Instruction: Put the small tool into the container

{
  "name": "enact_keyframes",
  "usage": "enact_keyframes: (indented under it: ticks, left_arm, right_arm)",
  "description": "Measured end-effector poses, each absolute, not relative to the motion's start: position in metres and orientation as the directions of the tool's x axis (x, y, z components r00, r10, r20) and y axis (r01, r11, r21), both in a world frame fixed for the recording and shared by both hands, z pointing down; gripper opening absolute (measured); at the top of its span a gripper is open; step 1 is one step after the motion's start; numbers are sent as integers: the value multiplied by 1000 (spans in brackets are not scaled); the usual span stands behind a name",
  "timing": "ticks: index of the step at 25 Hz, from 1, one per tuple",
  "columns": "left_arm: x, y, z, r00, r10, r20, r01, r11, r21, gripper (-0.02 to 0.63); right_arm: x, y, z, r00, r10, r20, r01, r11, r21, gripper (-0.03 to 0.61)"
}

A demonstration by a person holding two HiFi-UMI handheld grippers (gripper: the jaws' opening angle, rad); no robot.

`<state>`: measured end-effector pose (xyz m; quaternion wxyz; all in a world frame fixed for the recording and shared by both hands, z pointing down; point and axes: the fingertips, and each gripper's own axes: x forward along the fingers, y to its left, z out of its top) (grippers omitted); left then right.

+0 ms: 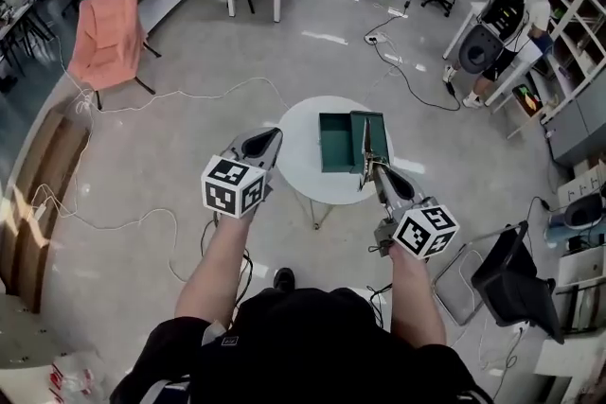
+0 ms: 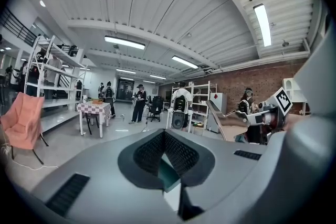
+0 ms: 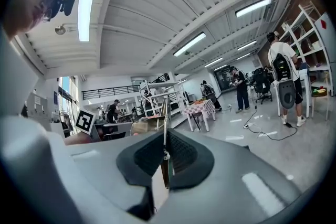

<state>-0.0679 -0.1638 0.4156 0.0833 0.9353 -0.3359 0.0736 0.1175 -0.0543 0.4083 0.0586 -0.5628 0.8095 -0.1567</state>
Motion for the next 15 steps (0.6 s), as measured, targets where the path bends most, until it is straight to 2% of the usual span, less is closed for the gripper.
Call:
enact_keyframes:
  ticks: [8, 15]
  left_arm:
    - [-54, -214, 418, 740, -644, 194, -670, -730, 134, -11]
    - [4, -271, 437, 716, -658, 233, -692, -714, 111, -11]
  right_arm:
    - [141, -109, 412, -394, -913, 110, -880, 340, -330, 12]
    - [201, -178, 446, -426, -896, 125, -852, 351, -388, 12]
